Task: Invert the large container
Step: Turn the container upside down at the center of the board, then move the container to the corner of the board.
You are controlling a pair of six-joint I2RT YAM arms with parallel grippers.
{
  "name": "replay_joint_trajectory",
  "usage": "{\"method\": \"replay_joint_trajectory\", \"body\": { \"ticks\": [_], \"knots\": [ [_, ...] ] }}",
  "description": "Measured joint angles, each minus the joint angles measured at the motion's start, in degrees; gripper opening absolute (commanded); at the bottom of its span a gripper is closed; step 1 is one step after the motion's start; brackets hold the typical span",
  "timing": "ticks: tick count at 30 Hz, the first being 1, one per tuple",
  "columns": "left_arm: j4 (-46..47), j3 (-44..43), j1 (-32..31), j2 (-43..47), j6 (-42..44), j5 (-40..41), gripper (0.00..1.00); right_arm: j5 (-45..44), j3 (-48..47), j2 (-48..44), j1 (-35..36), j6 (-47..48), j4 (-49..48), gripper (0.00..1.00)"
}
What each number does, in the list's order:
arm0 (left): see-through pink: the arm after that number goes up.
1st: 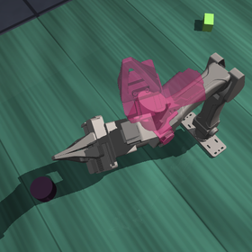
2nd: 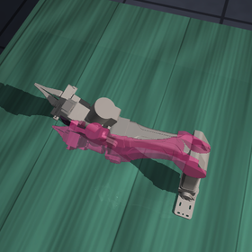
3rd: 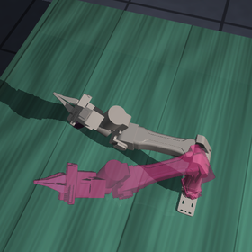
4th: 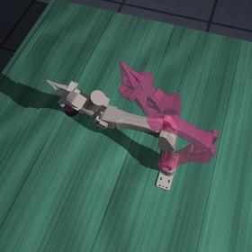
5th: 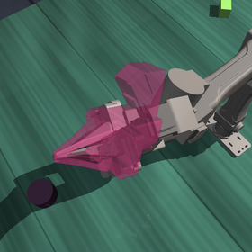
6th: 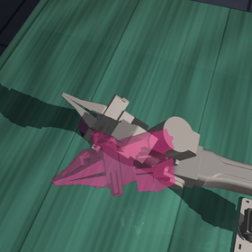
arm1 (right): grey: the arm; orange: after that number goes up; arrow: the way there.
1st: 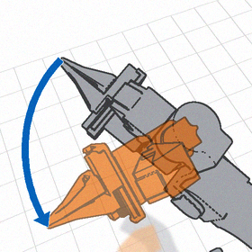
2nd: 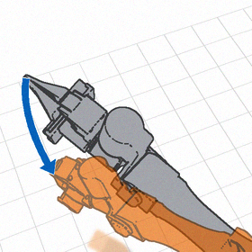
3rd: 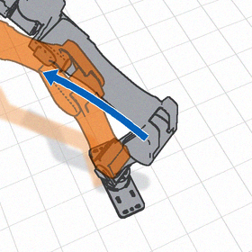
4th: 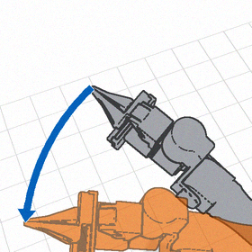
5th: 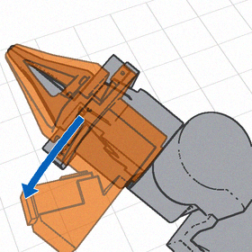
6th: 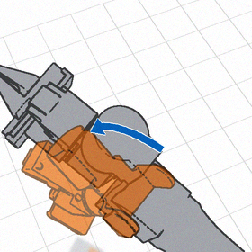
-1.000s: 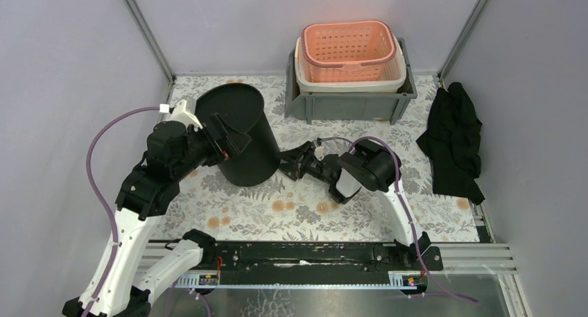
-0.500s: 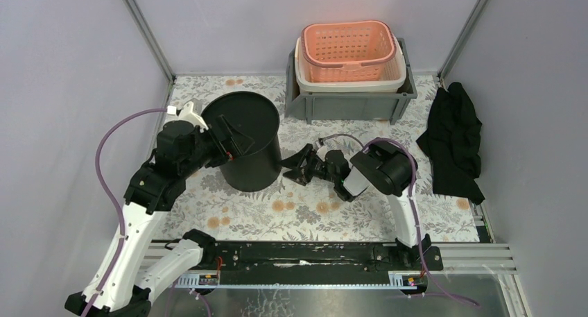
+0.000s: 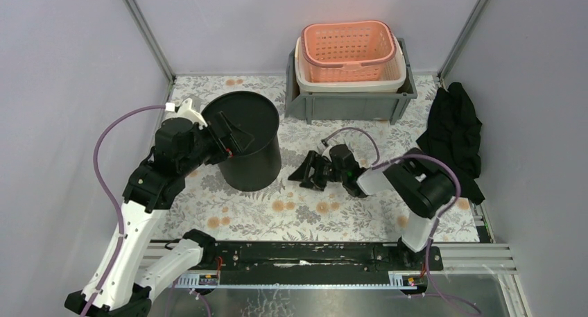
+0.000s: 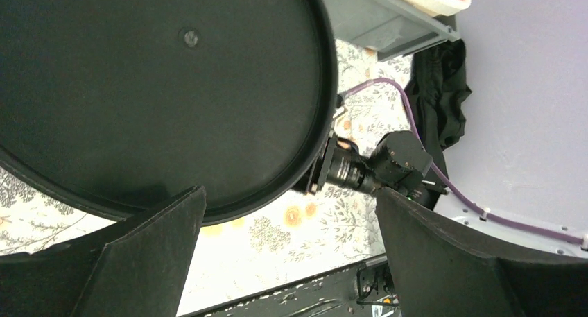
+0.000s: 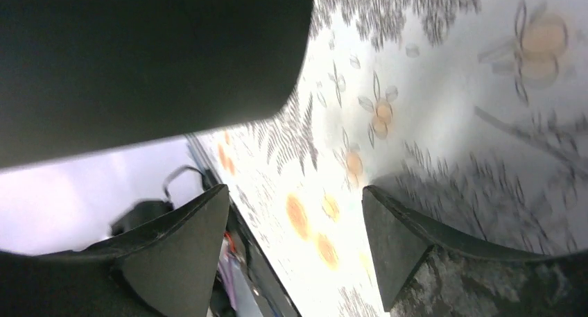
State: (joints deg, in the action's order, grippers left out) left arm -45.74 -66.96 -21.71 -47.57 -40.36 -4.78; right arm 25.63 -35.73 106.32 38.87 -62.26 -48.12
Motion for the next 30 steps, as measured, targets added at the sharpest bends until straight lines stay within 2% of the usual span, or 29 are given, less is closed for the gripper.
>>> {"method": "replay_joint_trajectory", "body": {
  "ticks": [4,5,11,16,22,26,30],
  "knots": [
    [-0.1,-2.6,0.0,-0.2,0.1,0.0,1.0,0.9,1.9,-9.1,0.0,9.5,14.5,0.79],
    [-0.1,-3.1,0.0,-0.2,0.1,0.0,1.0,0.8,2.5,-13.1,0.0,12.7,21.0,0.79],
    [-0.1,-4.8,0.0,-0.4,0.5,-0.2,1.0,-1.6,1.7,-24.2,0.6,19.4,35.6,0.79],
    [-0.2,-5.1,0.0,-0.8,0.9,-0.3,1.0,-8.5,-4.2,-27.4,5.4,23.5,42.1,0.79],
    [-0.5,-6.9,0.0,-0.6,1.5,-0.3,1.0,-20.4,-7.5,-30.9,13.8,29.2,41.2,0.78],
    [-0.7,-7.5,0.0,-0.2,1.5,-0.4,1.0,-25.3,-5.6,-32.9,16.0,32.7,32.9,0.78],
    [-1.4,-8.2,0.0,0.2,1.5,-0.6,1.0,-27.8,-5.6,-30.5,16.6,35.5,26.4,0.78]
  ]
}}
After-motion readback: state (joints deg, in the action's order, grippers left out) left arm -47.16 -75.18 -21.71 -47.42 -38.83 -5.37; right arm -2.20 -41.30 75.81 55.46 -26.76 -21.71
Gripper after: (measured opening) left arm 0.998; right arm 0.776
